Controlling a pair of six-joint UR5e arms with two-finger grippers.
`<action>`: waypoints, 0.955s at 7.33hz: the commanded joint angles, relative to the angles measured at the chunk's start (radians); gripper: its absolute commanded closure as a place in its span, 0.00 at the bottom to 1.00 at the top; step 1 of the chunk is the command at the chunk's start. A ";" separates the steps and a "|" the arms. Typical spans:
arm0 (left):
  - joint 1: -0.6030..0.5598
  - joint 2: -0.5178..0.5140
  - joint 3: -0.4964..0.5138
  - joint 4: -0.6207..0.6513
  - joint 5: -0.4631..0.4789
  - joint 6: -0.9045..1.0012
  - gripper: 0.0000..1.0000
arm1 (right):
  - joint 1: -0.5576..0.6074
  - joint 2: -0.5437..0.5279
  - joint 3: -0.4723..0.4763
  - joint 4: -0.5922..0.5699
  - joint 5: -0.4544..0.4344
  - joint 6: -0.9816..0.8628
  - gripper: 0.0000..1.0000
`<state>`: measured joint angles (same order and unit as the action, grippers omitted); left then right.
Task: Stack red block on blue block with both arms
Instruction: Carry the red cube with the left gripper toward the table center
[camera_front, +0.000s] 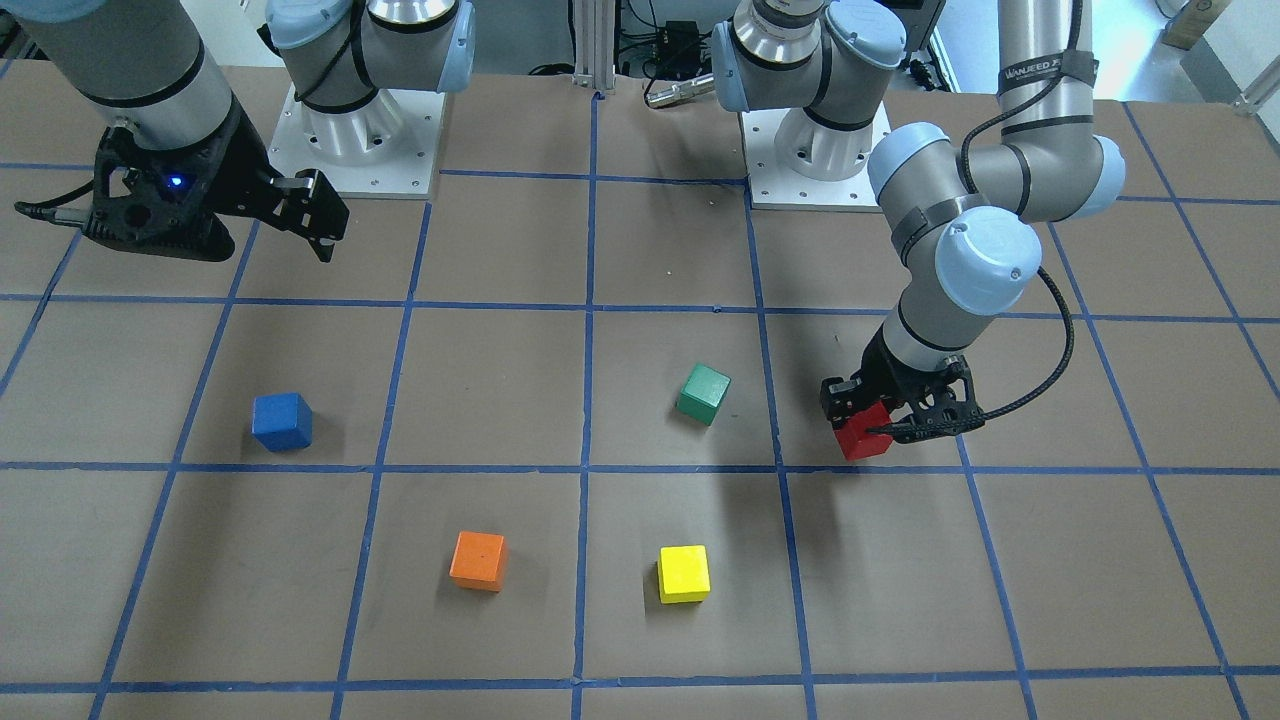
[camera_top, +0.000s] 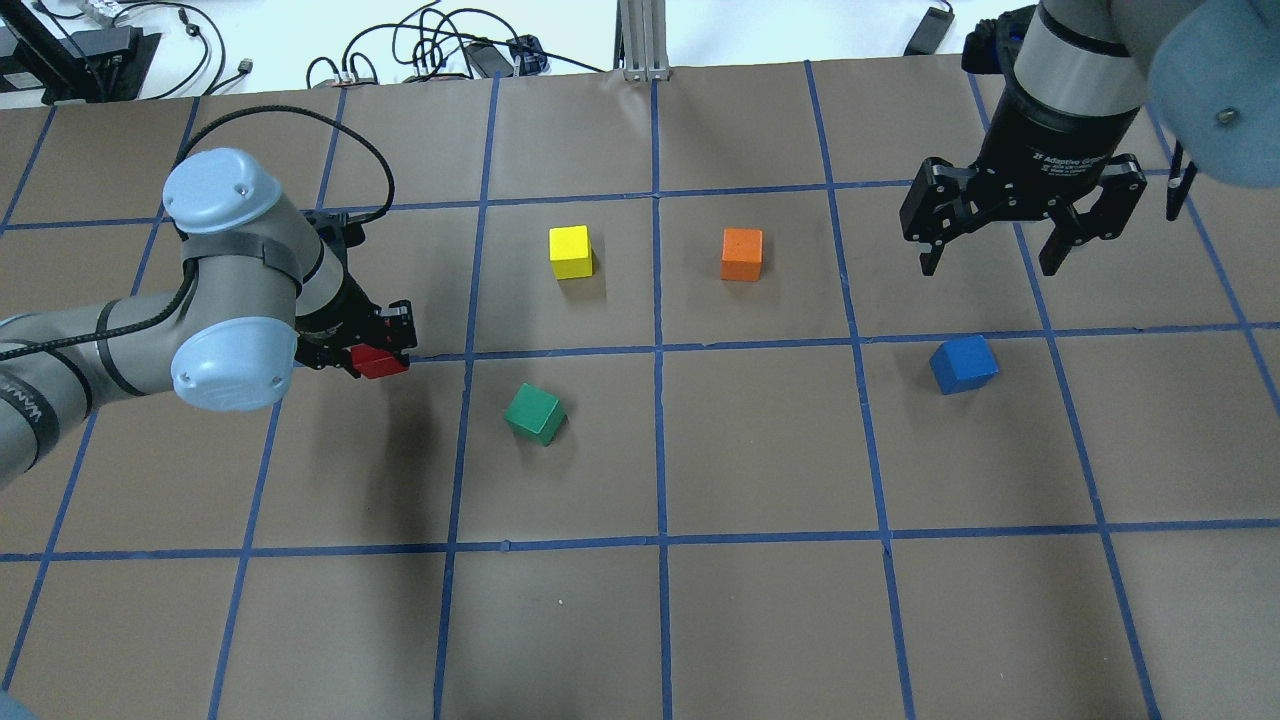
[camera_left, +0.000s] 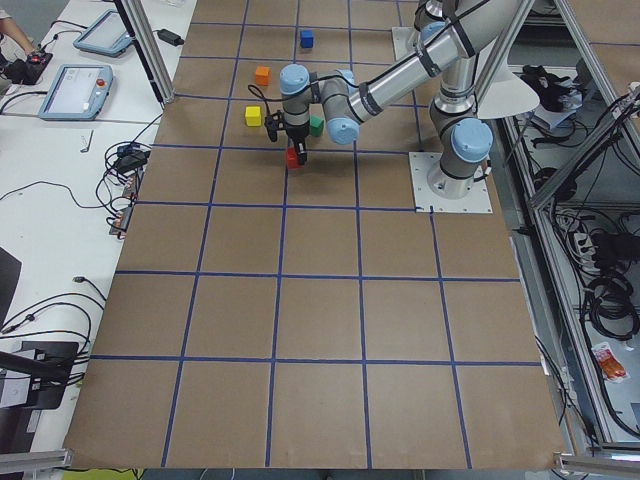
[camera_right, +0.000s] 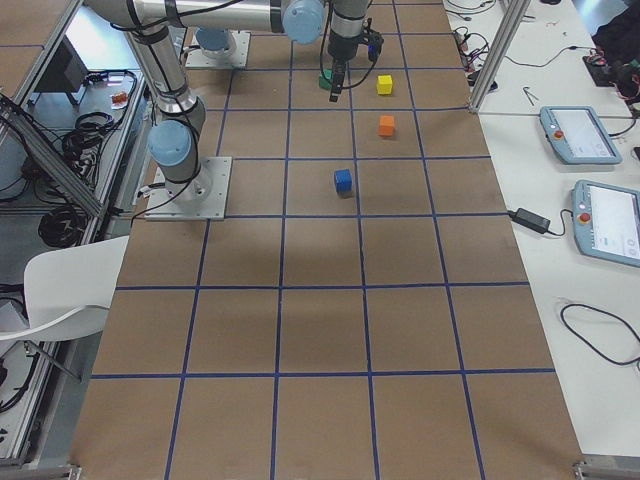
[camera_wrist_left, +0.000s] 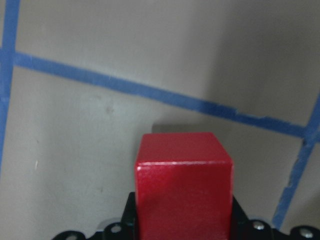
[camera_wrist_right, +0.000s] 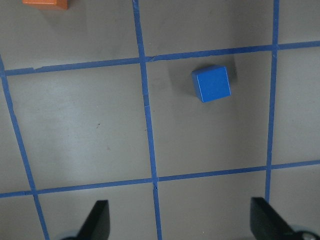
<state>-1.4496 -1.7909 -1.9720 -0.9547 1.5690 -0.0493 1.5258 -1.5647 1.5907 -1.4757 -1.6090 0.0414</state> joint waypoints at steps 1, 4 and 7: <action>-0.165 -0.007 0.115 -0.088 -0.004 0.037 0.91 | 0.002 0.000 0.000 0.000 0.000 0.000 0.00; -0.363 -0.095 0.208 -0.075 -0.029 -0.057 0.91 | -0.001 0.000 0.002 -0.002 0.000 -0.001 0.00; -0.466 -0.230 0.341 -0.075 -0.043 -0.199 0.91 | -0.001 0.000 0.002 -0.003 0.000 -0.001 0.00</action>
<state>-1.8855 -1.9686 -1.6603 -1.0353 1.5292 -0.1966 1.5252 -1.5647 1.5917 -1.4794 -1.6091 0.0400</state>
